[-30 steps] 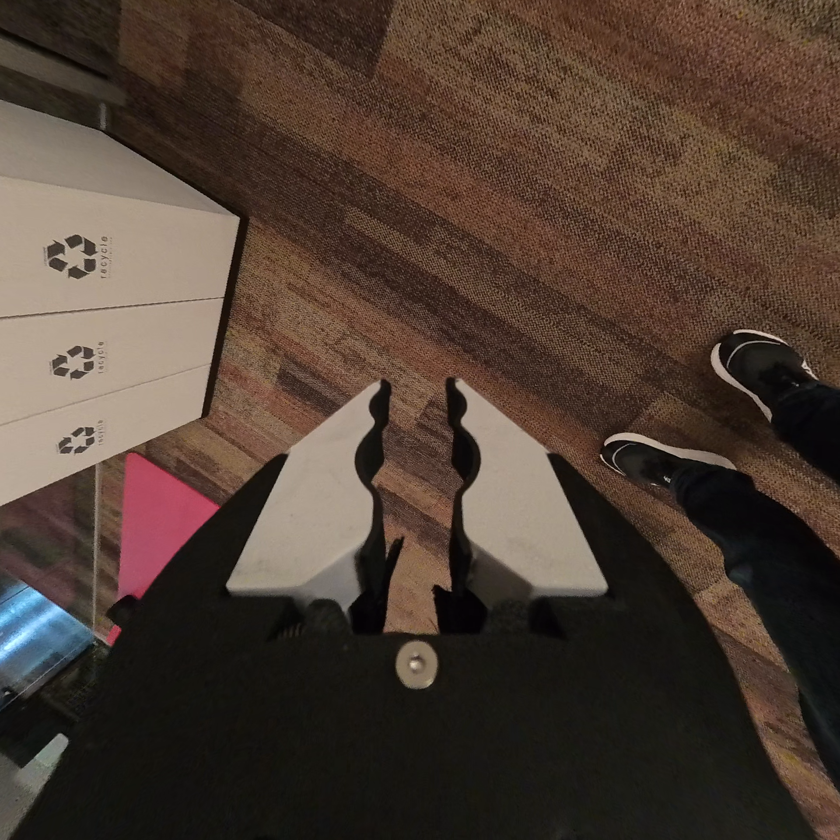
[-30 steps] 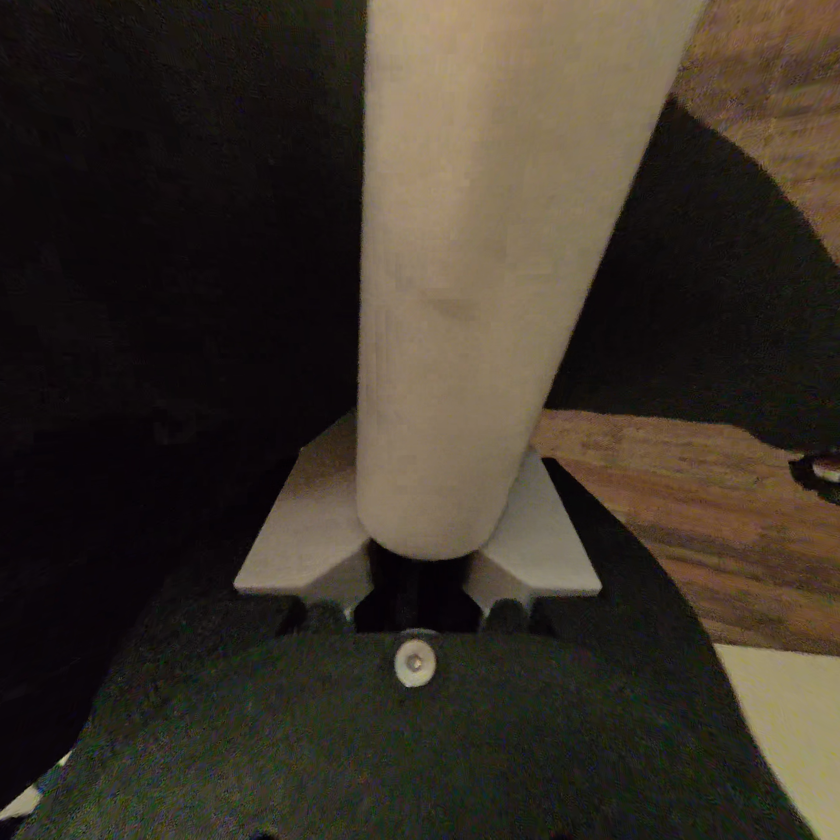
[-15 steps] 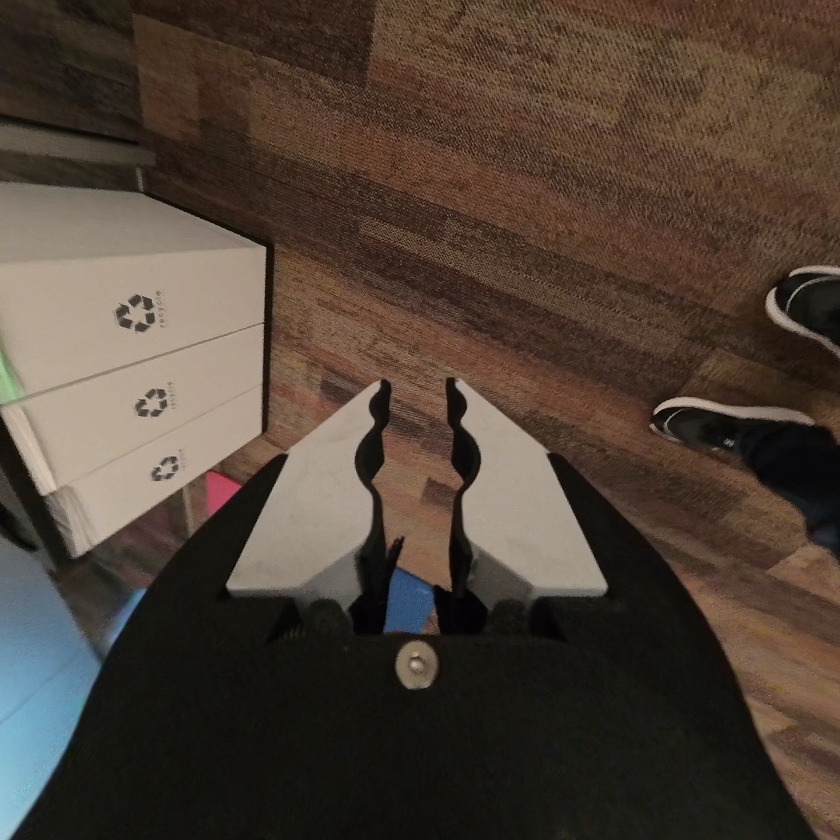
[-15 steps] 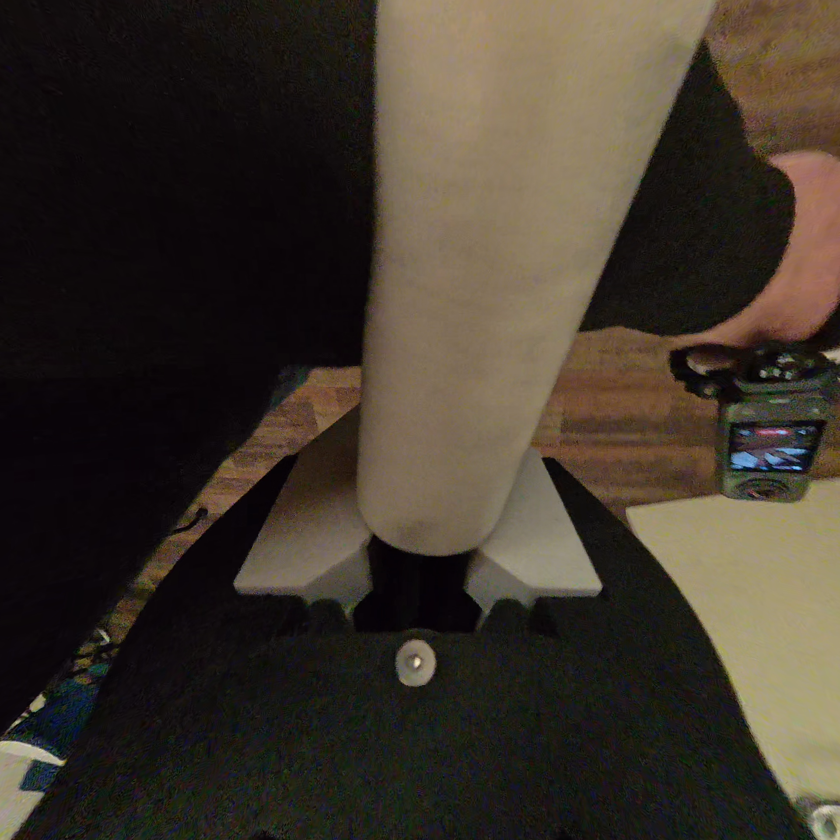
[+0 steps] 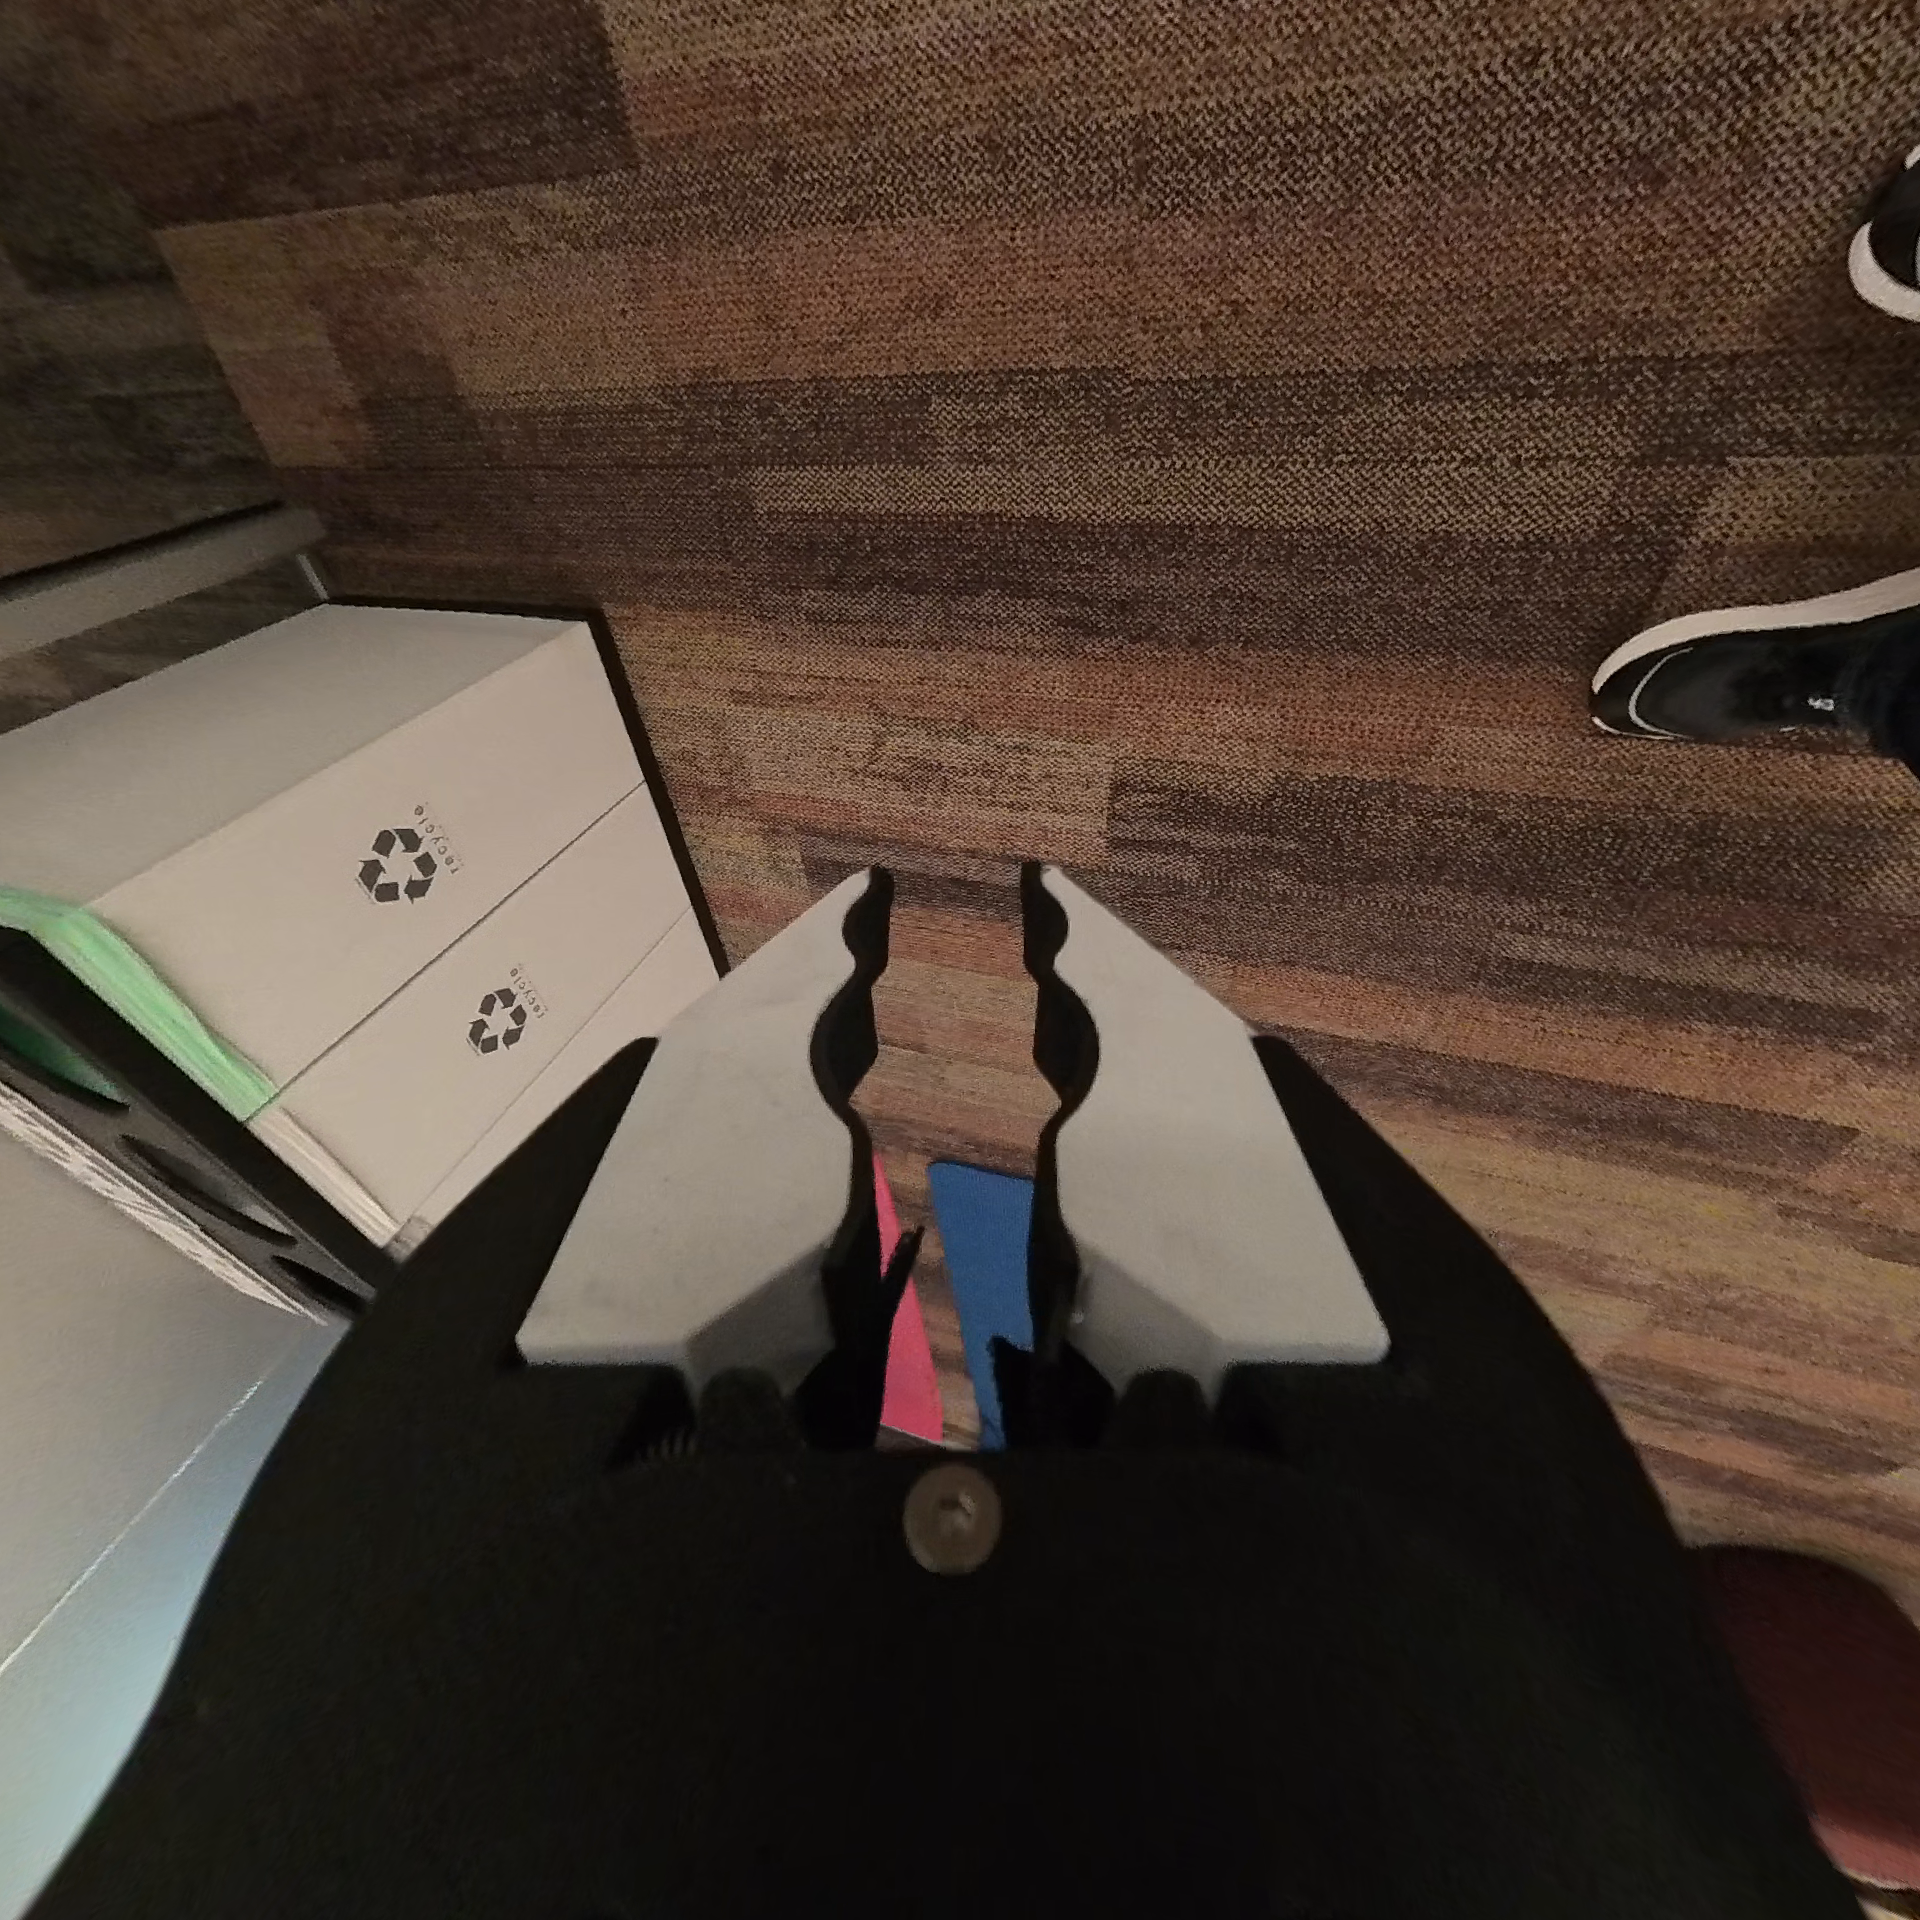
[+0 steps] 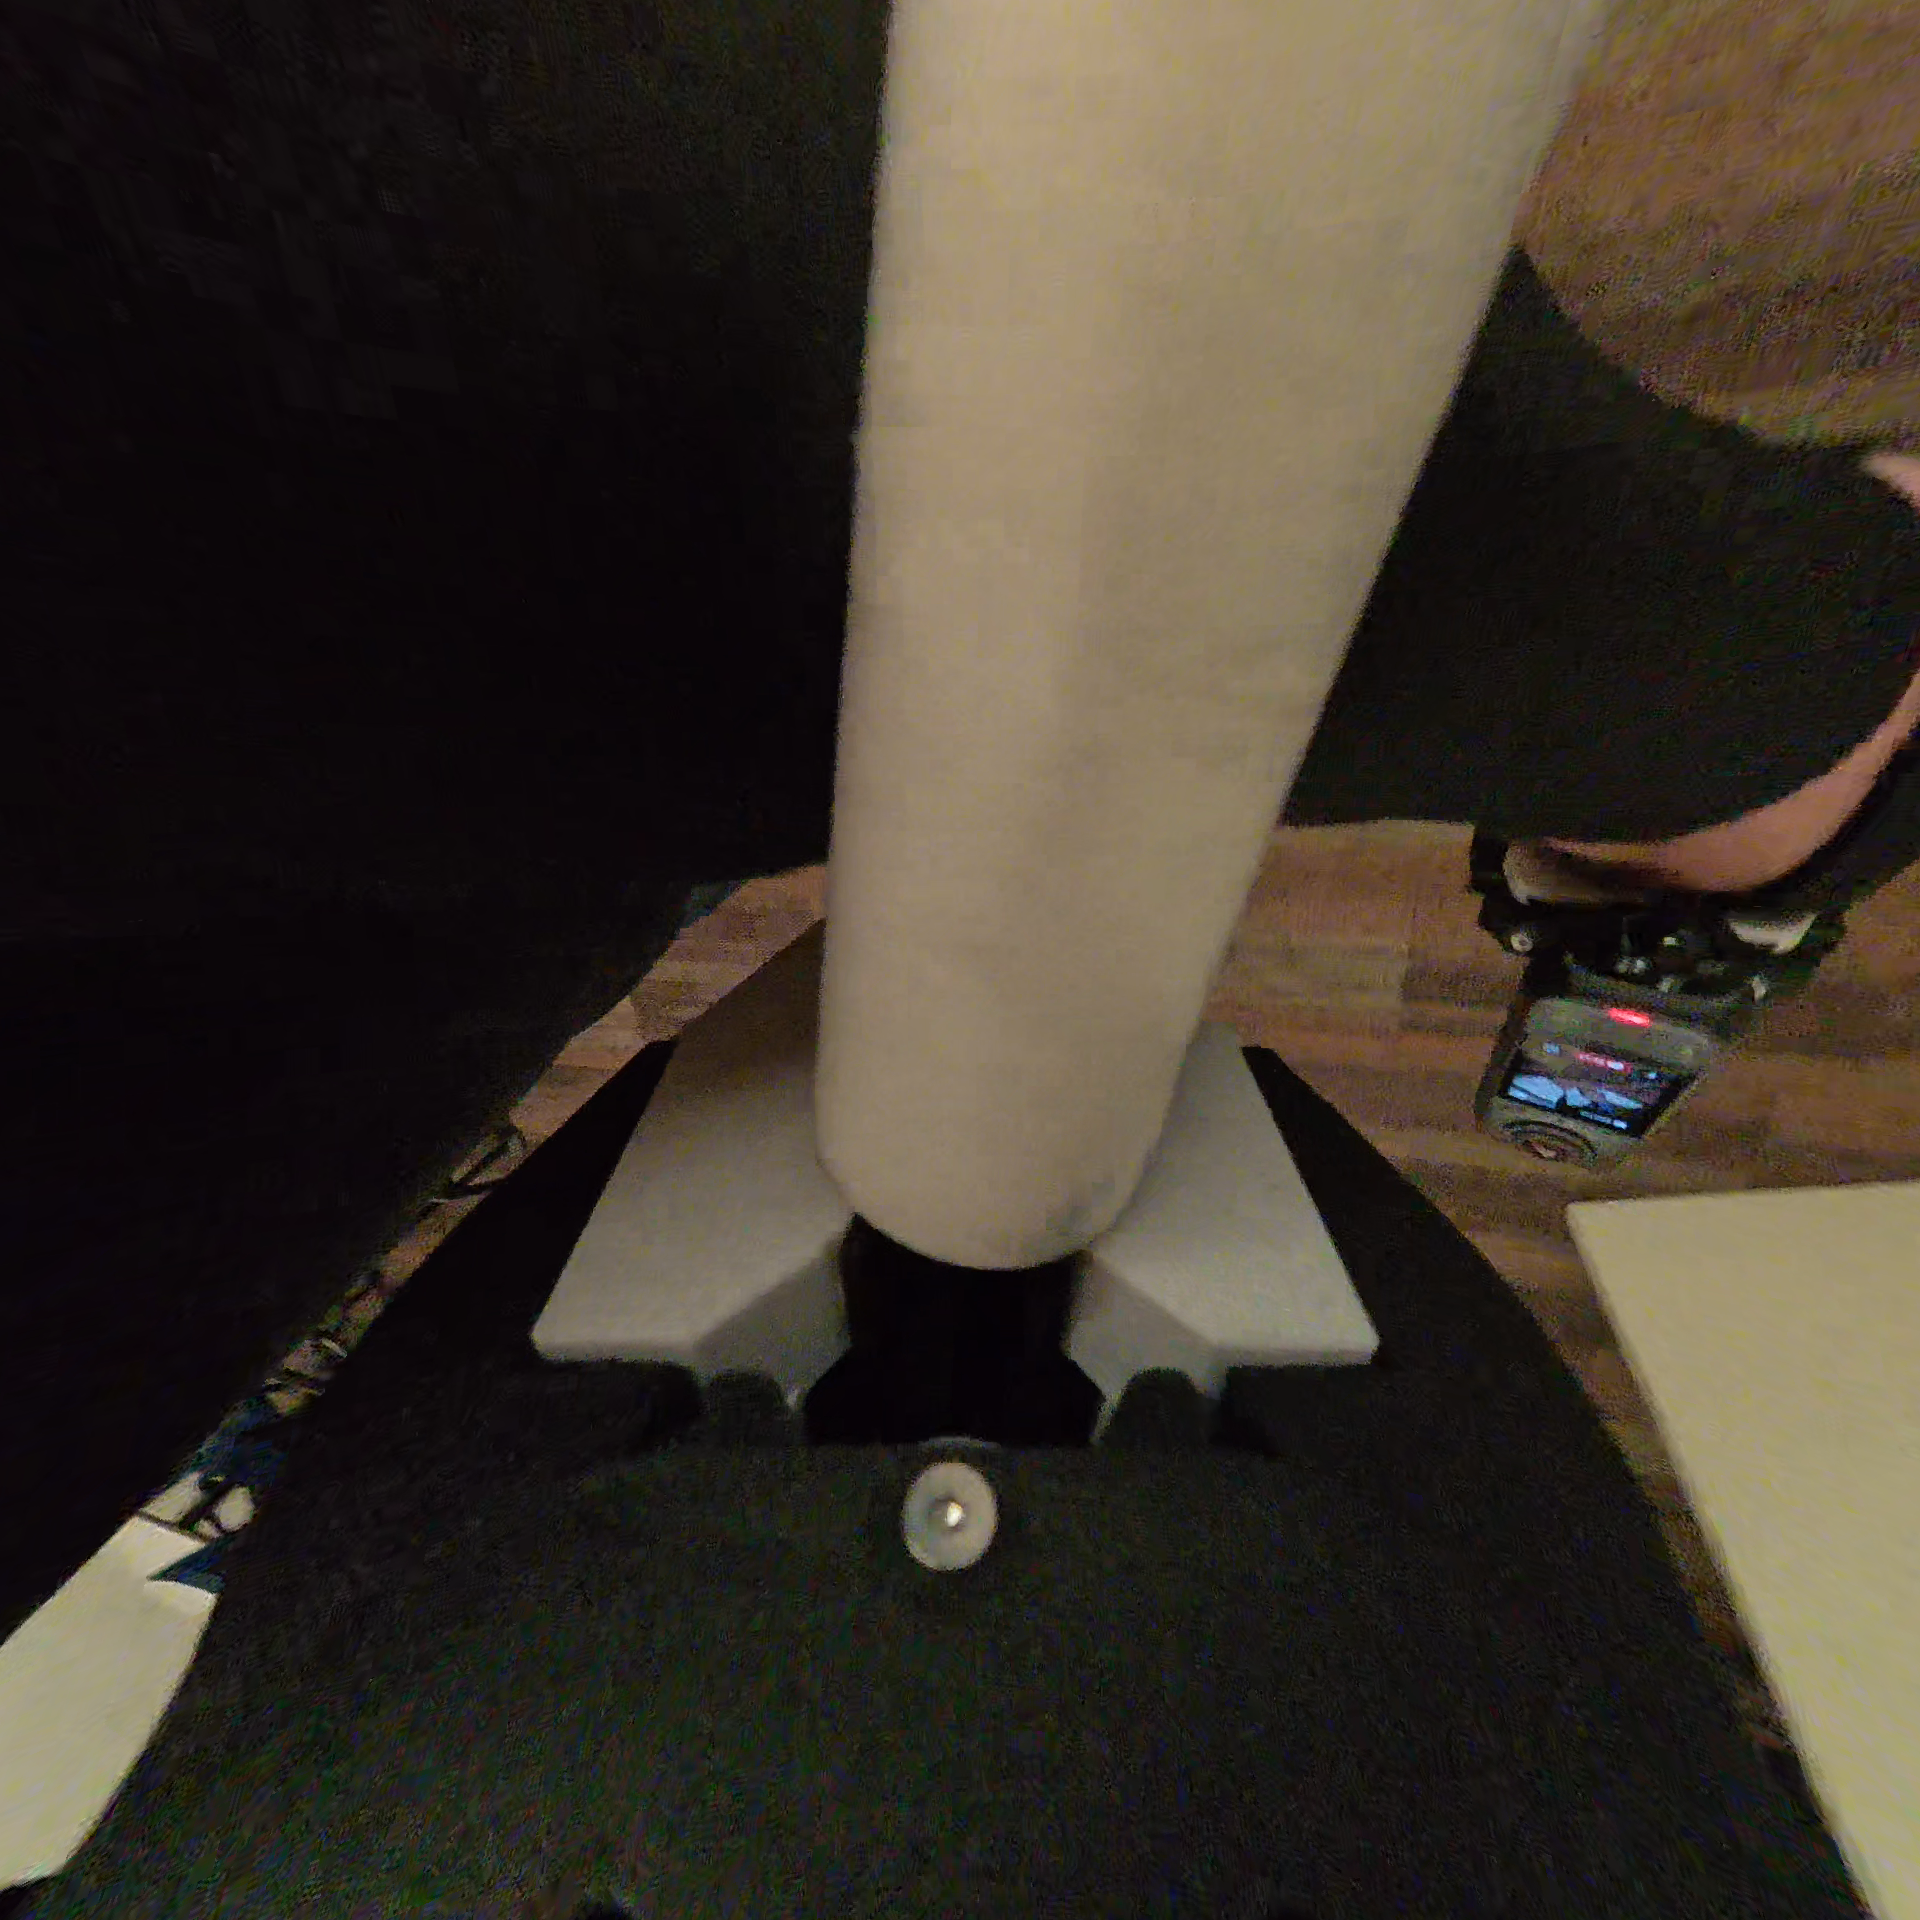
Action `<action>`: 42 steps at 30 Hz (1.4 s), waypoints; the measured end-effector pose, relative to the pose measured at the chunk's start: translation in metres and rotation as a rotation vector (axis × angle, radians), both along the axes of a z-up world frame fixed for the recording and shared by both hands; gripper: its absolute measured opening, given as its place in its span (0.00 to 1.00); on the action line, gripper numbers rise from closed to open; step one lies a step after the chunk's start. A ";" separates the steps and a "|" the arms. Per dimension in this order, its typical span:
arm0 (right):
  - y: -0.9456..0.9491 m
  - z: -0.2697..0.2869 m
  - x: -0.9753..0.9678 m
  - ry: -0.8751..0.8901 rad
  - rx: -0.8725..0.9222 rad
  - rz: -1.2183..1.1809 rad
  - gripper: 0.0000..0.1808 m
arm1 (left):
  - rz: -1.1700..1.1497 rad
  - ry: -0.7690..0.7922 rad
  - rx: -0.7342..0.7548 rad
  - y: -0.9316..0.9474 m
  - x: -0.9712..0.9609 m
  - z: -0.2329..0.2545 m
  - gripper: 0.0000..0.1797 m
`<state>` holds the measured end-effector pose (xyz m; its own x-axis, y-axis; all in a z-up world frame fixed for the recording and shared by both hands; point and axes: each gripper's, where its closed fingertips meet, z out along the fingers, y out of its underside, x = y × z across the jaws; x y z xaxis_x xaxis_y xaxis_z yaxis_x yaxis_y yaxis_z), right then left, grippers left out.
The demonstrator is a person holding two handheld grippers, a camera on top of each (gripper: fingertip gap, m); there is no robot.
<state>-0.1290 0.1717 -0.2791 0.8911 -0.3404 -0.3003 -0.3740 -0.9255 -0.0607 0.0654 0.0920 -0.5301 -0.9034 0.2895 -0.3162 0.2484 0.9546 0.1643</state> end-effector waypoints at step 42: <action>0.076 0.178 -0.116 -0.074 0.251 0.393 0.11 | -0.374 0.030 0.189 0.011 -0.026 -0.036 0.12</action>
